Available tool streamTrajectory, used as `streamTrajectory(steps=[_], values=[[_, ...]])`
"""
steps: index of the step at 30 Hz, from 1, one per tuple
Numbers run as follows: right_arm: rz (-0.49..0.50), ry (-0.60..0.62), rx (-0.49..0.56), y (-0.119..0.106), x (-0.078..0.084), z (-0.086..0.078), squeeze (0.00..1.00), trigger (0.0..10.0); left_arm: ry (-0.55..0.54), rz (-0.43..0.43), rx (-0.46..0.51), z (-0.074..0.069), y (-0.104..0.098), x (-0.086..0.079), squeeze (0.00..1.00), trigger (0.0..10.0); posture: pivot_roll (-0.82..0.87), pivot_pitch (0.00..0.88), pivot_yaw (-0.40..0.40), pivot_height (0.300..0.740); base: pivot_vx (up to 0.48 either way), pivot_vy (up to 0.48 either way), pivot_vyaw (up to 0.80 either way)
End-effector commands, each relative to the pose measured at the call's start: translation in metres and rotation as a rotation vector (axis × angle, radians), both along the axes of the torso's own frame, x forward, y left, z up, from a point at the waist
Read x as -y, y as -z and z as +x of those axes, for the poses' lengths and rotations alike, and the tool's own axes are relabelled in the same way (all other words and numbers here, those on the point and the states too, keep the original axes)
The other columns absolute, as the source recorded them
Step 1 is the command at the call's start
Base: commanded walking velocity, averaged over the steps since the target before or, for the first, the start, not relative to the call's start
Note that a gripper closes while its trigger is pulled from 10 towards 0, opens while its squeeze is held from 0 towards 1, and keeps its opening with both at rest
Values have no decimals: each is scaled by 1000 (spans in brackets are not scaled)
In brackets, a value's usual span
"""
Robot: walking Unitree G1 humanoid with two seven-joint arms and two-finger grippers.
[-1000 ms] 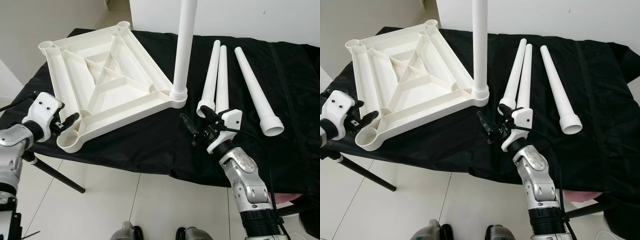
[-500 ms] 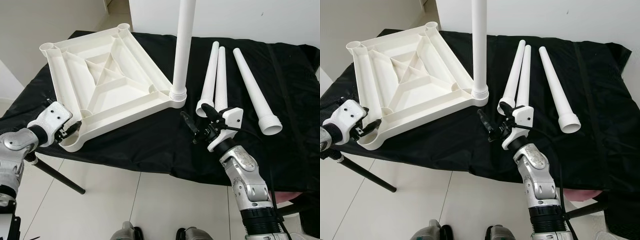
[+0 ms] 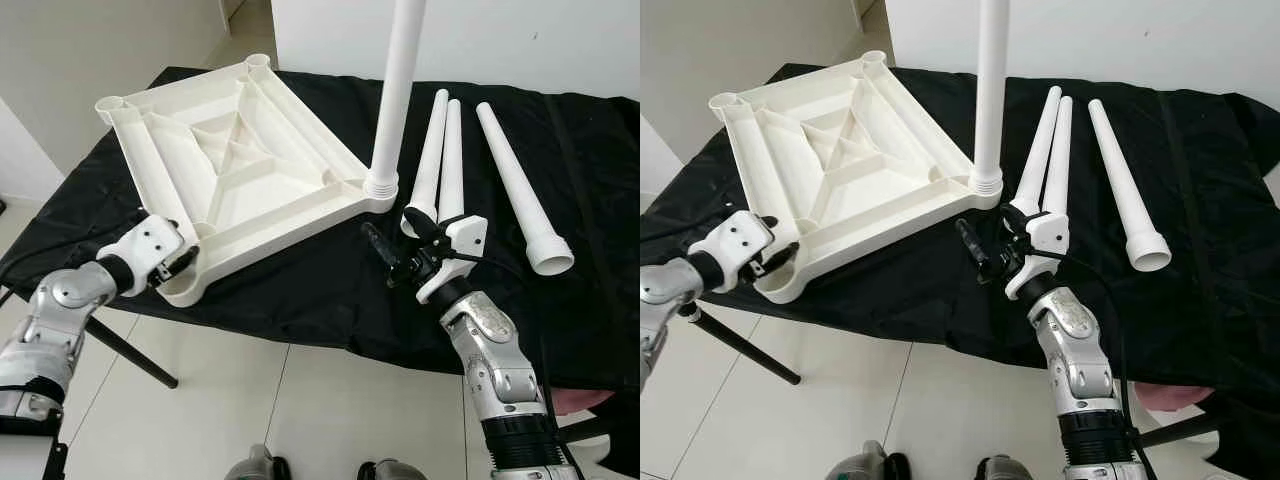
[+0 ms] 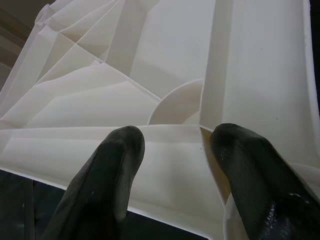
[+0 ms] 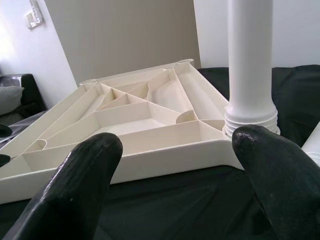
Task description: Building children table
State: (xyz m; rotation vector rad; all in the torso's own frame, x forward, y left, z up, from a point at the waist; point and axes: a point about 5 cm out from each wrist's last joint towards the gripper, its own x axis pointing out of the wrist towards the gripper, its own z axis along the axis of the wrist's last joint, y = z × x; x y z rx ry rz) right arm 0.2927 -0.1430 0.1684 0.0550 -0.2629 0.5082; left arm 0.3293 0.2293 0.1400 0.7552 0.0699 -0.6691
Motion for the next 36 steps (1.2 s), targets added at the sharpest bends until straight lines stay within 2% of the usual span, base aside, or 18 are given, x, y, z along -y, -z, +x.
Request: streamTrajectory(steps=[1,3,6,8,11,12,16,20,25,31,32,36], values=[[-1,0,5,0,-1,2,0,10000,147,31,-206,-18,42,27,0,10000,-68,105,84,740,0,0,0],[-1,0,5,0,-1,2,0,10000,147,31,-206,-18,42,27,0,10000,-68,105,84,740,0,0,0],[1,-1,8,0,-2,3,0,10000,200,-28,-221,-22,47,47,0,10000,-70,100,85,740,0,0,0],[1,-1,8,0,-2,3,0,10000,200,-28,-221,-22,47,47,0,10000,-70,100,85,740,0,0,0],[2,-1,10,-1,-3,3,0,10000,230,-113,-246,-28,53,66,0,10000,-75,95,86,740,0,0,0],[2,-1,10,-1,-3,3,0,10000,230,-113,-246,-28,53,66,0,10000,-75,95,86,740,0,0,0],[3,2,10,0,-2,4,0,10000,270,-202,-253,-38,57,93,0,10000,-78,84,82,740,0,0,0],[4,-2,12,0,-3,4,0,10000,281,-235,-258,-40,57,103,0,10000,-78,84,82,740,0,0,0],[3,-5,15,-1,-4,5,0,10000,280,-235,-249,-38,55,103,0,10000,-77,79,80,740,0,0,0],[-2,-10,16,0,-4,5,0,10000,234,-204,-198,-24,41,78,0,10000,-81,67,78,740,0,0,0],[-2,-10,16,0,-4,5,0,10000,234,-204,-198,-24,41,78,0,10000,-81,67,78,740,0,0,0],[-6,-14,14,1,-4,4,0,10000,216,-260,-168,-20,31,66,0,10000,-86,68,78,740,0,0,0]])
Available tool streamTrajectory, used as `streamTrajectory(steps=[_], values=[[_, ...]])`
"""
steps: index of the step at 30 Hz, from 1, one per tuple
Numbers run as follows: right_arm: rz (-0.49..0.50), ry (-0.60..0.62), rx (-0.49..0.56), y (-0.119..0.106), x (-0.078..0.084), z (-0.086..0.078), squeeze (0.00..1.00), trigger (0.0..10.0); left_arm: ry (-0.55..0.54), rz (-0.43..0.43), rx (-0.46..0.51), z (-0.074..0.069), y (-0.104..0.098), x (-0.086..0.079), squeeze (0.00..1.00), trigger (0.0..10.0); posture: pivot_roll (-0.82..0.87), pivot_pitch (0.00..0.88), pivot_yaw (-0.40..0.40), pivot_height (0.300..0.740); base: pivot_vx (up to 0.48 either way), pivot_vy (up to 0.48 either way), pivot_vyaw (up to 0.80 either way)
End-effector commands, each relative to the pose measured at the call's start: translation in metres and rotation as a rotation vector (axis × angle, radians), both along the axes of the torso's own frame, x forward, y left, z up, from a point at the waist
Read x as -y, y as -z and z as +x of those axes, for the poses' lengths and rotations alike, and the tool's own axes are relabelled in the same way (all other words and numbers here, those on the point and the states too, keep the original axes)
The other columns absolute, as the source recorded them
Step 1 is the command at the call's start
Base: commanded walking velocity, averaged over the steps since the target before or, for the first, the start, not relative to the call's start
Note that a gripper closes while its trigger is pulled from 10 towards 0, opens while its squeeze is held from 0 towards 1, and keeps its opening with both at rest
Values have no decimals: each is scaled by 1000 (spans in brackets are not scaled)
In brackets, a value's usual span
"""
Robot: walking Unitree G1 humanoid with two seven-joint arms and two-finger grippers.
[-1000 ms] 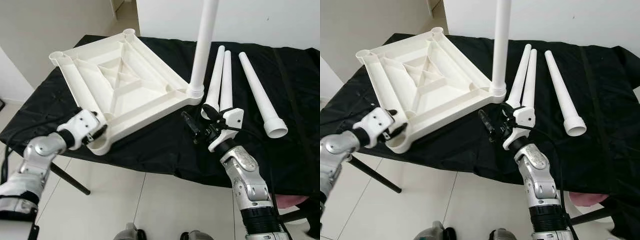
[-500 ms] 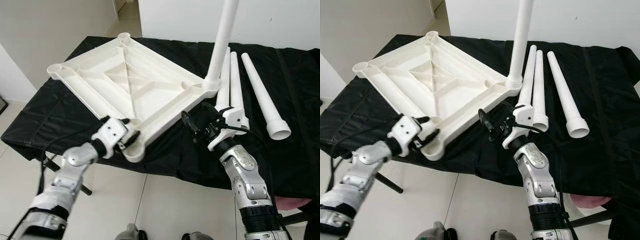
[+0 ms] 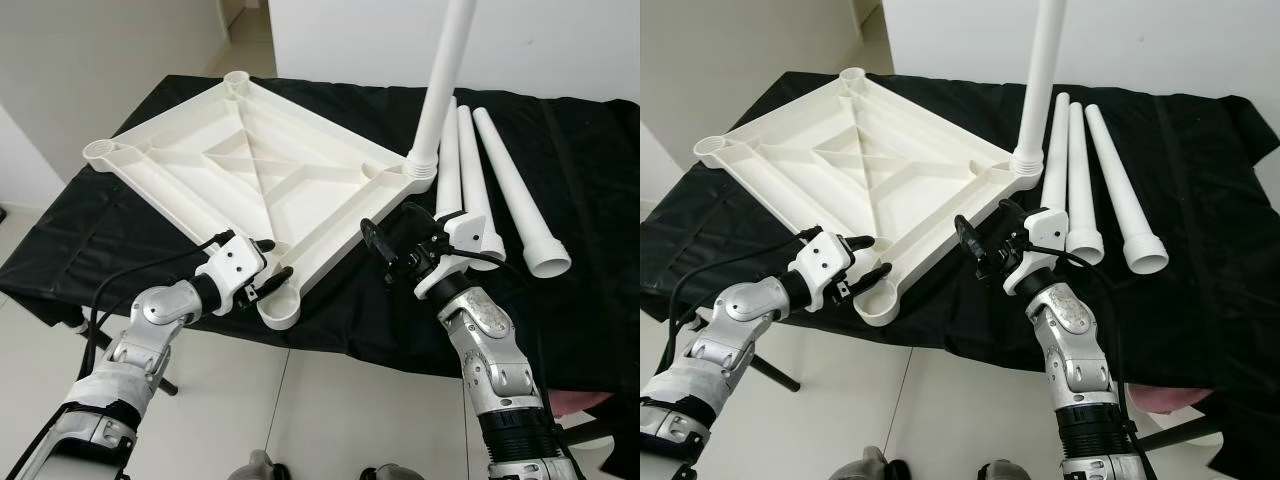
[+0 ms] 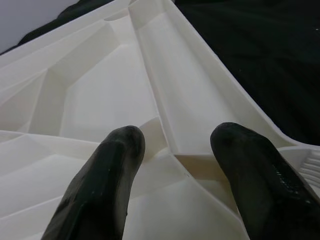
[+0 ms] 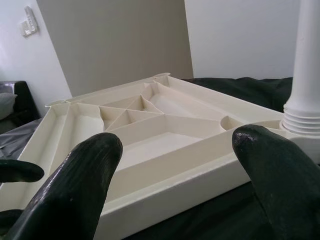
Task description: Building children table
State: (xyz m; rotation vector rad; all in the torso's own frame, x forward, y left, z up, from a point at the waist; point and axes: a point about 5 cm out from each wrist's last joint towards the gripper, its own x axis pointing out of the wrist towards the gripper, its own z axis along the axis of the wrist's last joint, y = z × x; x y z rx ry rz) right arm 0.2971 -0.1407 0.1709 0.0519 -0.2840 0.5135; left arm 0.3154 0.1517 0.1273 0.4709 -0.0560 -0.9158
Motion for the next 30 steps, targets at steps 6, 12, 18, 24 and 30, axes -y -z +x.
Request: streamTrajectory(steps=[6,12,18,24,30], values=[[-12,-12,-10,4,-1,-2,0,10000,-29,-117,-103,-5,1,-27,0,10000,-89,68,76,740,0,0,0],[-14,-14,-13,5,-2,-3,0,10000,-42,-171,-90,-4,-7,-37,0,10000,-89,66,76,740,0,0,0],[-17,-20,-17,6,-3,-3,0,10000,-38,-199,-63,-5,-14,-53,0,10000,-82,76,67,740,0,0,0],[-19,-26,-22,7,-3,-3,0,10000,2,-138,-97,-7,-10,-58,173,10000,-78,81,63,740,0,0,0],[-23,-27,-22,6,-2,-3,0,10000,33,-120,-116,-9,-10,-61,1000,10000,-76,86,60,740,0,0,0]])
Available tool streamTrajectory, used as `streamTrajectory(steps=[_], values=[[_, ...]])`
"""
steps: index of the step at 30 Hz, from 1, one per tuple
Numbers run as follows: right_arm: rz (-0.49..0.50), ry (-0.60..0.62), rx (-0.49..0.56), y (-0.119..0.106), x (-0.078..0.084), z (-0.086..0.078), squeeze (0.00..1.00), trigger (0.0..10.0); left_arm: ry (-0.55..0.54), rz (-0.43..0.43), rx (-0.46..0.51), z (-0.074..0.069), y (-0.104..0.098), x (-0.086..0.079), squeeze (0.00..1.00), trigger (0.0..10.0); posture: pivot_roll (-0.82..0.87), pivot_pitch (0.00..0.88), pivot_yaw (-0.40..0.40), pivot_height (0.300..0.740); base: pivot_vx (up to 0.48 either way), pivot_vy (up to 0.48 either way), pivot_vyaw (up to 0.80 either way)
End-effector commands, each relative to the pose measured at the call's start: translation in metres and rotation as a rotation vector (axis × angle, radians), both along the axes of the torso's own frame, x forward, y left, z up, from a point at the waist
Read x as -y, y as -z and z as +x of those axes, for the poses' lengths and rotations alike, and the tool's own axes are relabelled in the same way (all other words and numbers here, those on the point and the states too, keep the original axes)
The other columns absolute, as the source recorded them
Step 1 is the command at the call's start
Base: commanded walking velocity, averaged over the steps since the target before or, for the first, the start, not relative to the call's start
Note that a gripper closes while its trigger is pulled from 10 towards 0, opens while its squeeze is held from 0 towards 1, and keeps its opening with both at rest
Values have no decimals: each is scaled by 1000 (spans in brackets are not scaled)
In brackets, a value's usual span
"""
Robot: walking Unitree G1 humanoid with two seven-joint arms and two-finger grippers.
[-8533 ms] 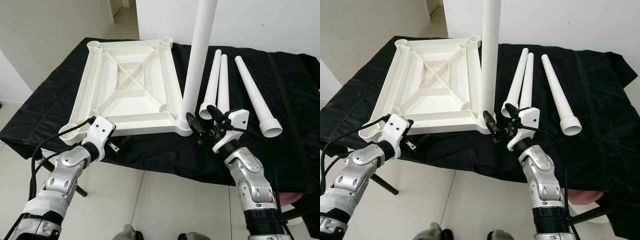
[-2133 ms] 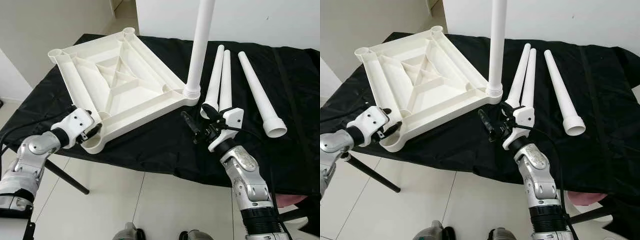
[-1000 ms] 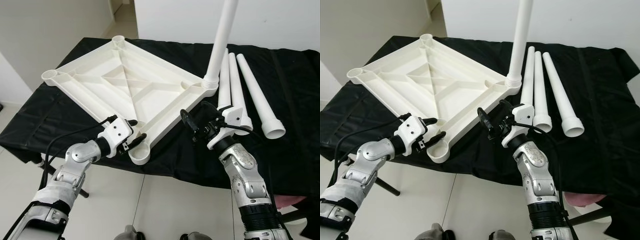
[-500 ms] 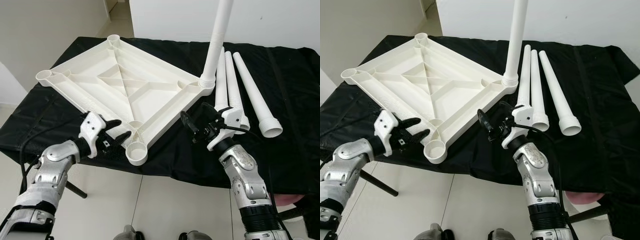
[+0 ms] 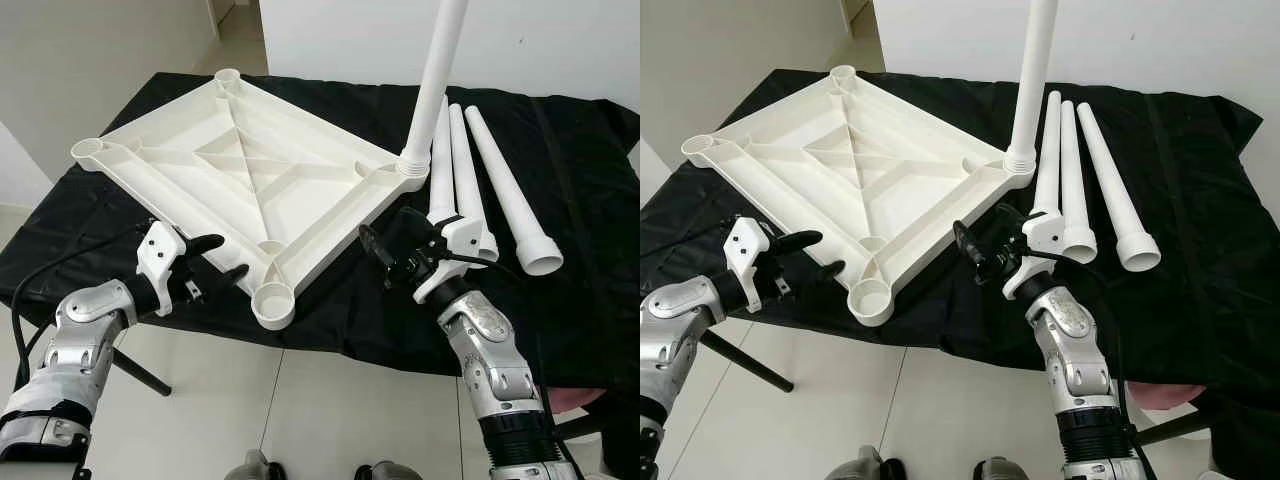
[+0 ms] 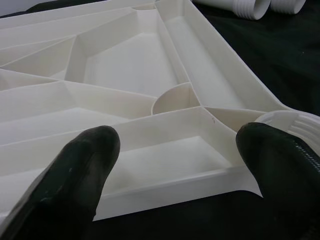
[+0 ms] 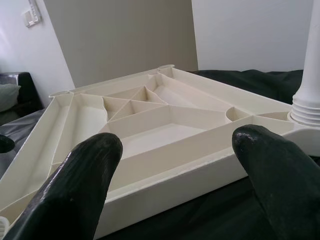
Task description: Building children table
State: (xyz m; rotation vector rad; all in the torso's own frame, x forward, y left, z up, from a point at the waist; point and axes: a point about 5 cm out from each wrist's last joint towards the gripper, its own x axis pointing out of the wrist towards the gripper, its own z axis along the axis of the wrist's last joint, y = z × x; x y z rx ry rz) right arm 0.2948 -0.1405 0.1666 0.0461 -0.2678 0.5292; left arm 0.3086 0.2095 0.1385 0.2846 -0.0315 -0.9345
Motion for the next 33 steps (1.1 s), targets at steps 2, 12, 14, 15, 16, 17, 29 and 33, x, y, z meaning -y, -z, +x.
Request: streamTrajectory(steps=[2,12,14,15,16,17,29,33], values=[[-16,-17,-10,2,-2,-1,0,10000,51,41,-7,-3,1,-2,1000,10000,-73,91,57,740,0,0,0],[-17,-18,-17,3,-2,-3,0,10000,187,199,-28,-10,2,-10,0,10000,-67,106,61,740,0,0,0],[-17,-18,-17,3,-2,-3,0,10000,187,199,-28,-10,2,-10,0,10000,-67,106,61,740,0,0,0],[-17,-17,-18,3,-1,-3,0,10000,209,232,-21,-10,2,-12,0,10000,-67,106,61,740,0,0,0],[-17,-17,-18,3,-1,-3,0,10000,209,232,-21,-10,2,-12,0,10000,-67,106,61,740,0,0,0],[-17,-15,-18,4,-1,-3,0,10000,226,265,-20,-10,2,-12,0,10000,-67,106,61,740,0,0,0],[-16,-9,-16,3,-1,-4,0,10000,316,416,10,-2,6,-1,0,10000,-73,119,75,740,0,0,0],[-16,-4,-16,3,1,-4,0,10000,359,476,20,1,9,6,0,10000,-74,120,75,740,0,0,0]])
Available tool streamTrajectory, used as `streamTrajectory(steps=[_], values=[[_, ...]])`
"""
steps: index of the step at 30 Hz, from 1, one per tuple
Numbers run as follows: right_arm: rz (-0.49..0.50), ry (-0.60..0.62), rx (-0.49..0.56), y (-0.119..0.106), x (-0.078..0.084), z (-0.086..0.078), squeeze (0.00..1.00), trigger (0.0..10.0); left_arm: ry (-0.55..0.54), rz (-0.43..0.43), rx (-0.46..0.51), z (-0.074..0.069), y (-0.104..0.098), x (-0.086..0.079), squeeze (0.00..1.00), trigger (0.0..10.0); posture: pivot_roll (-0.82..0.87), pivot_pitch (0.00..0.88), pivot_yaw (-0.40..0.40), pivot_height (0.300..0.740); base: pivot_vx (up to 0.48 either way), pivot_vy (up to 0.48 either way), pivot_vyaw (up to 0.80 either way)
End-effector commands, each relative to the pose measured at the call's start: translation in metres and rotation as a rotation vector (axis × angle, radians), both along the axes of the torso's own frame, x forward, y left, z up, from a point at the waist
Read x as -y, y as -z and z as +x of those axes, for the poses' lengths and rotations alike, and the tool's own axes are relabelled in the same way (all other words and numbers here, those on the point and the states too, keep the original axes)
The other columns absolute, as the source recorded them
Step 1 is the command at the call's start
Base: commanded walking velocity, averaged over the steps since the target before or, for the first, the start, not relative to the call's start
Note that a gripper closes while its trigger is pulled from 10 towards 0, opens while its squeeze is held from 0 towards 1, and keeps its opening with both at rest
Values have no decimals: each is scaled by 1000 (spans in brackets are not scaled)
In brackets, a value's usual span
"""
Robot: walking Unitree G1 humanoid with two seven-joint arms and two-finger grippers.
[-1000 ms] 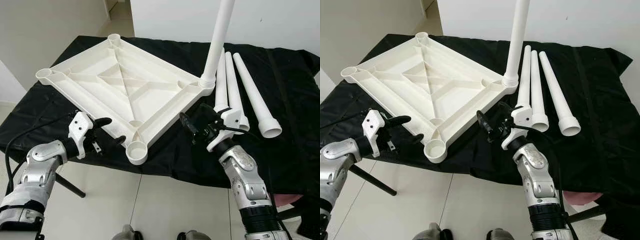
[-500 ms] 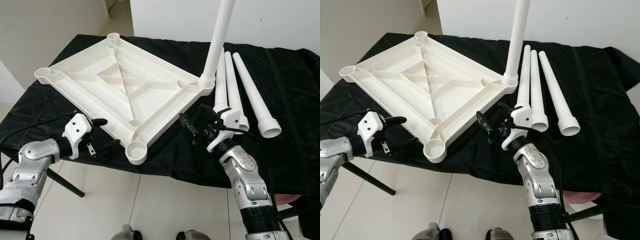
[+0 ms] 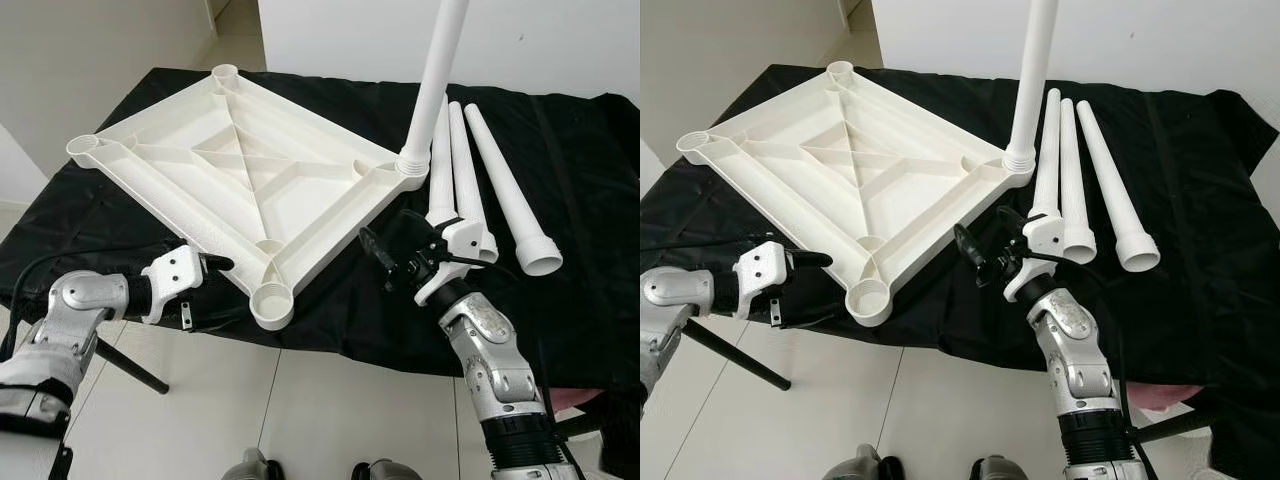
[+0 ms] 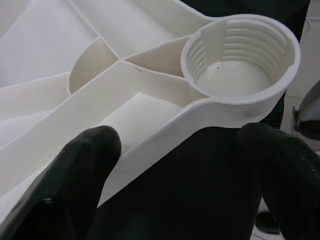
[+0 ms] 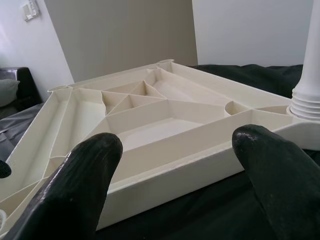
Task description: Building children table
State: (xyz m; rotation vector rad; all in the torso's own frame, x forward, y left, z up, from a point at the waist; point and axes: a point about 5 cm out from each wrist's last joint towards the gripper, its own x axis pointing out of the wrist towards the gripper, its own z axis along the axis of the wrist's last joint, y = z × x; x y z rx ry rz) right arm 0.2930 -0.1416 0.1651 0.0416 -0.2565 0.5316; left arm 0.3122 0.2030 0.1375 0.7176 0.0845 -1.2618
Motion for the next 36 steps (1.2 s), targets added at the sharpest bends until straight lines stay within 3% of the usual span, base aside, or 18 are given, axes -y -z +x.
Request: streamTrajectory(steps=[1,15,24,36], values=[[-9,-2,-7,1,0,-3,0,10000,21,48,-24,-3,8,0,0,10000,-74,120,75,740,0,0,0],[-8,2,-10,3,-2,-5,0,10000,2,52,-11,15,1,5,0,10000,-89,116,87,740,0,0,0],[-8,-2,-15,5,-4,-7,0,10000,-58,21,-67,23,-5,-5,0,10000,-89,114,89,740,0,0,0],[-8,-3,-22,6,-6,-9,0,10000,-33,154,-97,24,1,-8,0,10000,-82,145,93,740,0,0,0]])
